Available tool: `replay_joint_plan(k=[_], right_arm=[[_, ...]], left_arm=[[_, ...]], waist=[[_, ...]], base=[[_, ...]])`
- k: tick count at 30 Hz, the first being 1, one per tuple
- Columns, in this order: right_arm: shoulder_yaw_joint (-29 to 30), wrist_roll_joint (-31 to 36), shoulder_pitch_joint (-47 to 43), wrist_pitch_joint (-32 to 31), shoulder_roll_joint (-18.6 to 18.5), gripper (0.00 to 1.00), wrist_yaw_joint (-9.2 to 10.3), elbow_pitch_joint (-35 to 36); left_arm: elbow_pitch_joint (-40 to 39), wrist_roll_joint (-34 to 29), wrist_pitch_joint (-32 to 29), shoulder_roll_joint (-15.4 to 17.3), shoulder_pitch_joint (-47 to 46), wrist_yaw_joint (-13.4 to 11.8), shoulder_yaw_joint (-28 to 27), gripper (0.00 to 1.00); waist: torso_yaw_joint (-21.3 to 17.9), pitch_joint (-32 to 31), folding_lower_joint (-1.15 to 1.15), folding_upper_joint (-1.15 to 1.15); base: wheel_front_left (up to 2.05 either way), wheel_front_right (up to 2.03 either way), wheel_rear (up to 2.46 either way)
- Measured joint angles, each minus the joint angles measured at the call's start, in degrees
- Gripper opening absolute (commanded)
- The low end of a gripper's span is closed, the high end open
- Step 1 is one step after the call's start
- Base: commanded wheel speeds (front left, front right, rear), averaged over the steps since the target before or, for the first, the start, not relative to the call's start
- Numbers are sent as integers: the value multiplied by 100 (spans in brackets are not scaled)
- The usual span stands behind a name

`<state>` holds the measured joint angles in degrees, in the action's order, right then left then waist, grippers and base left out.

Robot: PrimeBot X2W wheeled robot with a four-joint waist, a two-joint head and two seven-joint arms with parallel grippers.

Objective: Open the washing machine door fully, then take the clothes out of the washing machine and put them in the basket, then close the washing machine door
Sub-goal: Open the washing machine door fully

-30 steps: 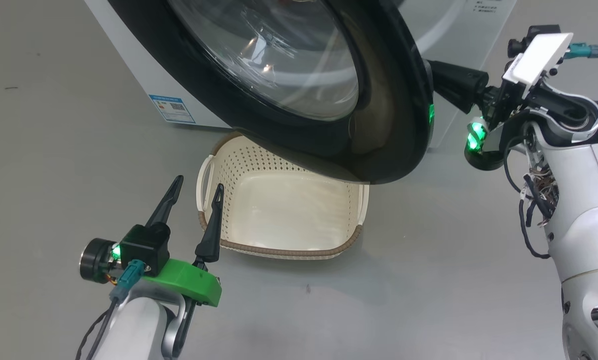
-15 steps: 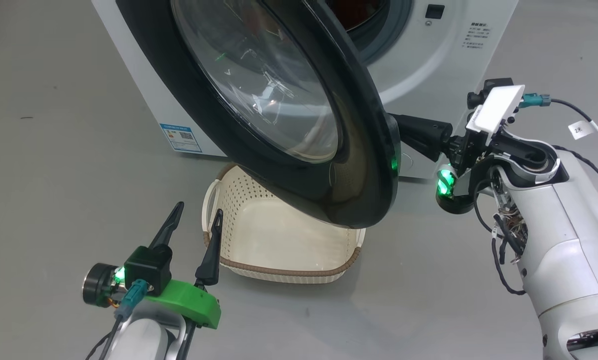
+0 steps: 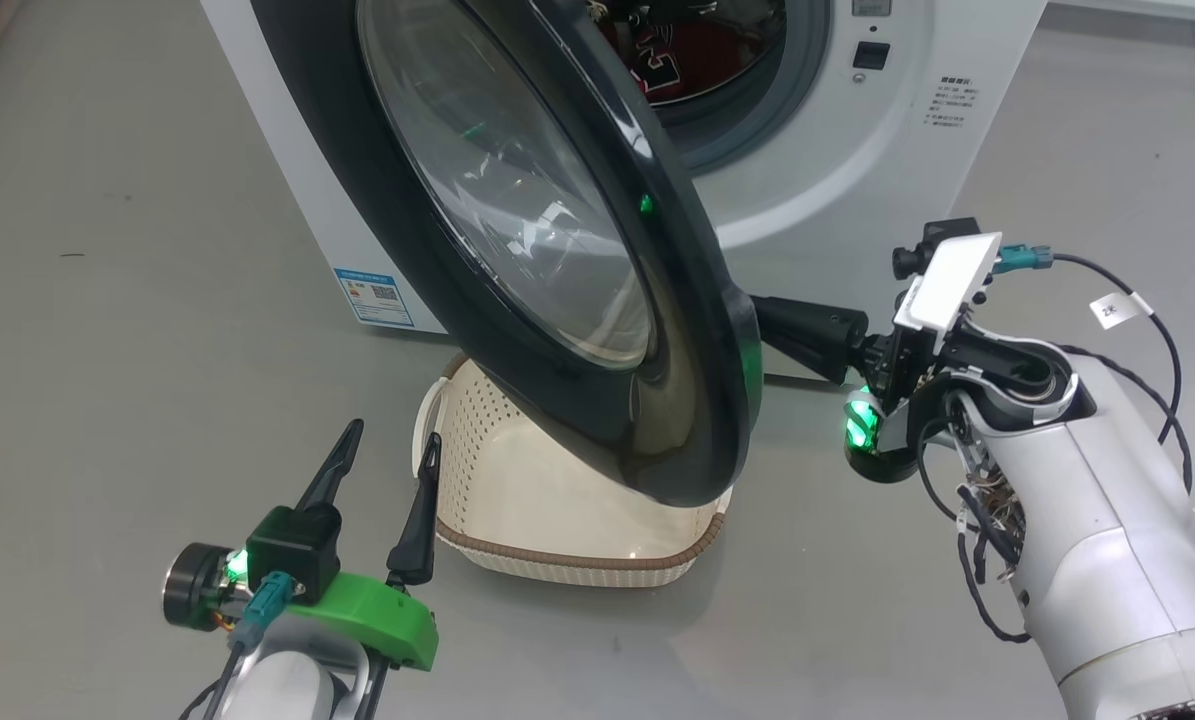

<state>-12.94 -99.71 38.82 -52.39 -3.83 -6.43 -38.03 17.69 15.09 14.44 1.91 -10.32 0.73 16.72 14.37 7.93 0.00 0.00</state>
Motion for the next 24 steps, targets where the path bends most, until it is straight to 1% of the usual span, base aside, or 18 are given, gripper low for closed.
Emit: replay_joint_plan(k=[4, 7, 13, 24], right_arm=[[-113, -40, -121, 2, 9, 0, -4, 68], [-202, -188, -236, 62, 20, 0, -5, 137], [-624, -595, -447, 211, -4, 0, -5, 419], [-1233, -939, -746, 643, 3, 0, -18, 850]], left_arm=[[11, -2, 1, 0, 72, -45, -23, 100], [30, -2, 0, 2, 120, -46, -25, 100], [23, -2, 0, 4, 179, -96, -44, 100], [23, 1, 0, 5, 185, -97, 3, 100]], waist=[[26, -74, 0, 0], [51, -126, 0, 0], [129, -165, 0, 0], [349, -194, 0, 0]], base=[[0, 0, 0], [0, 0, 0], [0, 0, 0], [0, 0, 0]])
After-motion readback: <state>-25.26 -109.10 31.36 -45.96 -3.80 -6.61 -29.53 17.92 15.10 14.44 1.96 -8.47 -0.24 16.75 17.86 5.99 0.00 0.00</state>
